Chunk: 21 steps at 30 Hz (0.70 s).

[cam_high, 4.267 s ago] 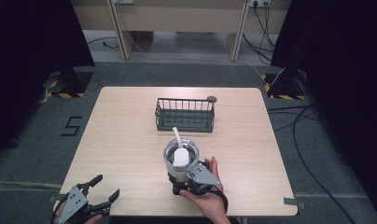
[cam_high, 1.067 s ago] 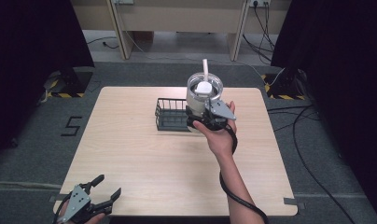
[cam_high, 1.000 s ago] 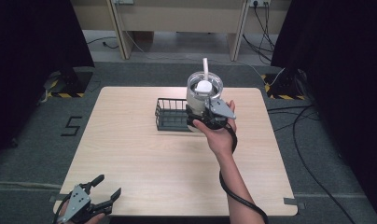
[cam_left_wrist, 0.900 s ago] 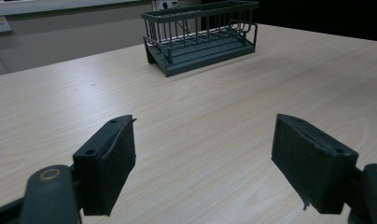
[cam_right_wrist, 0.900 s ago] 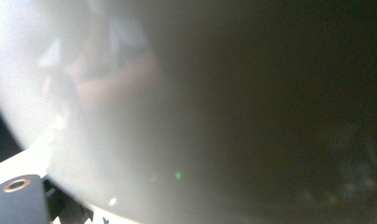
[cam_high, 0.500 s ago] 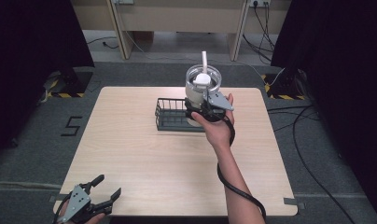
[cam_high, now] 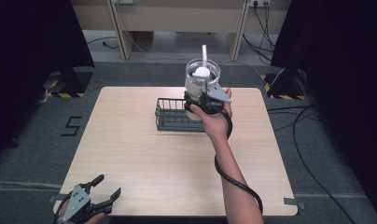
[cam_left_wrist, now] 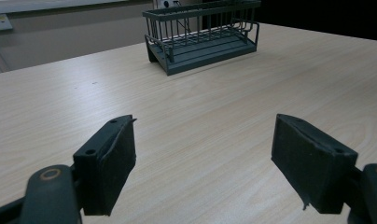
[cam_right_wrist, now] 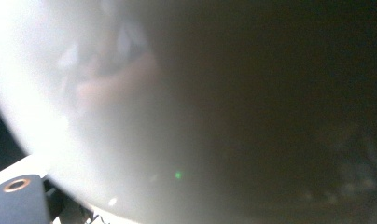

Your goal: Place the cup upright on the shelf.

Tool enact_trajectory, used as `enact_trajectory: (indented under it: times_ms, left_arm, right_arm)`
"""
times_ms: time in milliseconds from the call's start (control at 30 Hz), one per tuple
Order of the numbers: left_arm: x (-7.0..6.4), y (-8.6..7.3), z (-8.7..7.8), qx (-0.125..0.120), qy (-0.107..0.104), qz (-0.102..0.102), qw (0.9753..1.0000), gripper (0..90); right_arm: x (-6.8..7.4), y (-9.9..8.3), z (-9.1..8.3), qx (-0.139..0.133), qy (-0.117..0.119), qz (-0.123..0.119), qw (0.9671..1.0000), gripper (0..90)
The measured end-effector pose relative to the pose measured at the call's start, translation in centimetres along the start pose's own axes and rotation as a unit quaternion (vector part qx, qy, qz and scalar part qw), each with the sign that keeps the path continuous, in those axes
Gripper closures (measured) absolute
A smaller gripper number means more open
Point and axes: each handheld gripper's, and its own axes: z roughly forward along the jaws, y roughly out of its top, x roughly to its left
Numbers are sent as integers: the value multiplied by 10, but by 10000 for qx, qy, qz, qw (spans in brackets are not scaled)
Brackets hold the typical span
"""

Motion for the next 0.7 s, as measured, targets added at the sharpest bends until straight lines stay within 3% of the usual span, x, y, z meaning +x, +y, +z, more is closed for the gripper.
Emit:
enact_trajectory:
  times_ms: [700]
  left_arm:
    - [1,0,0,10,17,-18,10000,212]
  right_arm:
    - [4,10,37,53,-62,64,9999,104]
